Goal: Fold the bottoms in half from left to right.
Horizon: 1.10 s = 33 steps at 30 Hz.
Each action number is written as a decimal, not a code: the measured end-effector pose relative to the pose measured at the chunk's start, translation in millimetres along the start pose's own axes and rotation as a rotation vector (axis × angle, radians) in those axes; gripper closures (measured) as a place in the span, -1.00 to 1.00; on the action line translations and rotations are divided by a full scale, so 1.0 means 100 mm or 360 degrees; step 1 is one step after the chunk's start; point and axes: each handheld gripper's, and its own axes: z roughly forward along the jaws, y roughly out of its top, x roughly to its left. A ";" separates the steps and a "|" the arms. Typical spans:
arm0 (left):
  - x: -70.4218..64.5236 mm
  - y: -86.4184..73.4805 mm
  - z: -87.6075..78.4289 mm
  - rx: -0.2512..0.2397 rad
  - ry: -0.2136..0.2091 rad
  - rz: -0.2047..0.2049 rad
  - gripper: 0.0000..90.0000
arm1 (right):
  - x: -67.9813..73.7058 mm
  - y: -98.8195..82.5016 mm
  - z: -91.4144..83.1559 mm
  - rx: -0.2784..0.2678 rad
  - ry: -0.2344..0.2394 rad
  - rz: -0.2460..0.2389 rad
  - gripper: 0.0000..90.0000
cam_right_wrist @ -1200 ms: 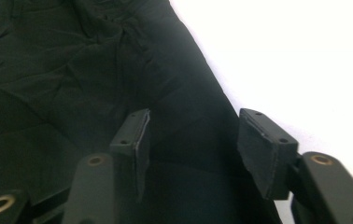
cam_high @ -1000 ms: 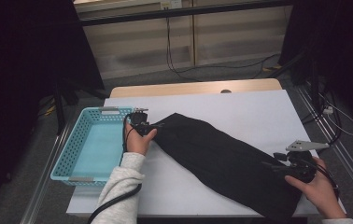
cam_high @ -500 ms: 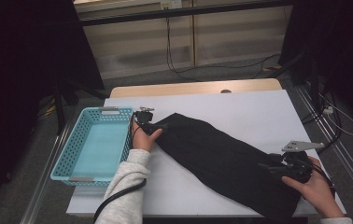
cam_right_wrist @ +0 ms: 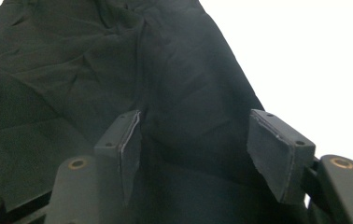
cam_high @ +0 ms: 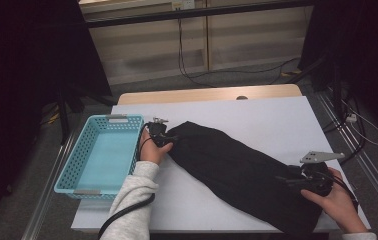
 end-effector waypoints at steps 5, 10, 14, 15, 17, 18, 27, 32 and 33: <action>-0.07 0.02 -0.01 0.0039 -0.0056 -0.0068 0.82 | 0.00 0.02 0.00 -0.0015 -0.0006 0.0008 -0.25; -0.08 0.08 -0.06 0.0078 -0.0013 -0.0079 0.92 | -0.02 -0.01 0.01 -0.0015 -0.0014 0.0023 -0.32; -0.01 0.15 -0.18 0.0052 -0.0028 -0.0119 0.92 | -0.03 -0.01 0.00 -0.0026 -0.0015 0.0031 -0.34; 0.01 0.18 -0.22 0.0051 -0.0045 -0.0128 0.92 | -0.03 -0.01 -0.01 -0.0030 -0.0017 0.0033 -0.36; 0.01 0.22 -0.27 0.0048 -0.0041 -0.0107 0.92 | -0.03 0.00 -0.02 -0.0041 -0.0017 0.0041 -0.36; 0.01 0.24 -0.29 0.0039 -0.0018 -0.0109 0.92 | -0.03 0.00 -0.02 -0.0046 -0.0020 0.0040 -0.36; 0.09 0.33 -0.44 0.0010 0.0029 -0.0117 0.92 | -0.01 0.00 -0.02 -0.0045 -0.0017 0.0036 -0.38; 0.10 0.37 -0.48 0.0007 0.0068 -0.0082 0.92 | -0.02 0.00 -0.02 -0.0047 -0.0024 0.0045 -0.42; 0.11 0.38 -0.49 0.0003 0.0074 -0.0089 0.92 | -0.02 0.00 -0.02 -0.0049 -0.0023 0.0049 -0.43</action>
